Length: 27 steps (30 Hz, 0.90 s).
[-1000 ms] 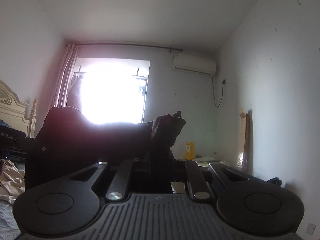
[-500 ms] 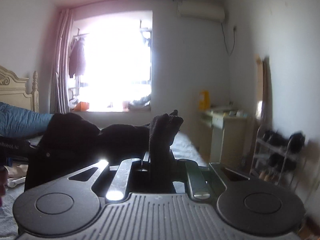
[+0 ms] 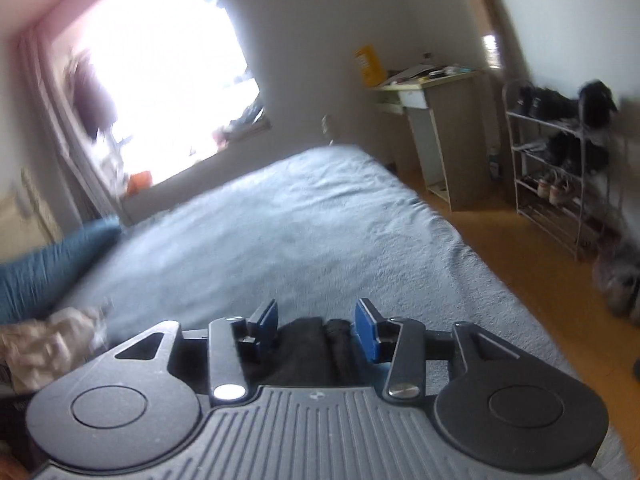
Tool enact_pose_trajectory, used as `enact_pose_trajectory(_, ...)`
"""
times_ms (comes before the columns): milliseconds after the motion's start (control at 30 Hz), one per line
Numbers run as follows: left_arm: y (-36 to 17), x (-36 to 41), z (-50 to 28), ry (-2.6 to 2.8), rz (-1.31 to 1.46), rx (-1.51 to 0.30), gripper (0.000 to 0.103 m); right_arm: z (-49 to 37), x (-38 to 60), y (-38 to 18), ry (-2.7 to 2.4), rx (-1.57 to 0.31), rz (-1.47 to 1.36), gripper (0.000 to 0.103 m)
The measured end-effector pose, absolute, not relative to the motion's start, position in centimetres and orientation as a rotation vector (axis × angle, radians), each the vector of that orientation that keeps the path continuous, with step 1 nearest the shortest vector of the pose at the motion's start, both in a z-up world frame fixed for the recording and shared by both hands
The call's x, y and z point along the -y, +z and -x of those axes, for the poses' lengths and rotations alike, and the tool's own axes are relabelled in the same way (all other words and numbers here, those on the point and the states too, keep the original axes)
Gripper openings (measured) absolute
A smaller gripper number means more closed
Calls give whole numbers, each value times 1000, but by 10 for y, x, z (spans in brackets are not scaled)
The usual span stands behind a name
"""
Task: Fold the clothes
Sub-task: 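Carry the black shirt with both grippers onto the stack of folded clothes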
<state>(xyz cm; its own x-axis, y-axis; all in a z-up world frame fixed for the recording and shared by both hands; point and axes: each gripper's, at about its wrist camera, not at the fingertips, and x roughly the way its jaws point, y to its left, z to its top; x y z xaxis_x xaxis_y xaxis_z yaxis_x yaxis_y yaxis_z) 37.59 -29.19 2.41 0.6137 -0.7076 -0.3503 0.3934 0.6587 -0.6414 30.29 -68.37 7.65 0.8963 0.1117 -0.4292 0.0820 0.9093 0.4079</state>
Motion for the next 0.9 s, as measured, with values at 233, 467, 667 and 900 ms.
enact_pose_trajectory(233, 68, 280, -351, -690, 470, -478, 35, -278, 686, 121, 89, -395, -258, 39)
enact_pose_trajectory(467, 46, 337, -354, -725, 273, -603, 35, -347, 657, 83, 109, -729, -298, 29)
enact_pose_trajectory(667, 30, 313, -370, -699, 400, -622, 35, -337, 714, 74, -197, -719, -463, 21)
enact_pose_trajectory(900, 76, 296, -325, -770, 344, -508, 35, -197, 728, 134, -50, -528, -353, 21)
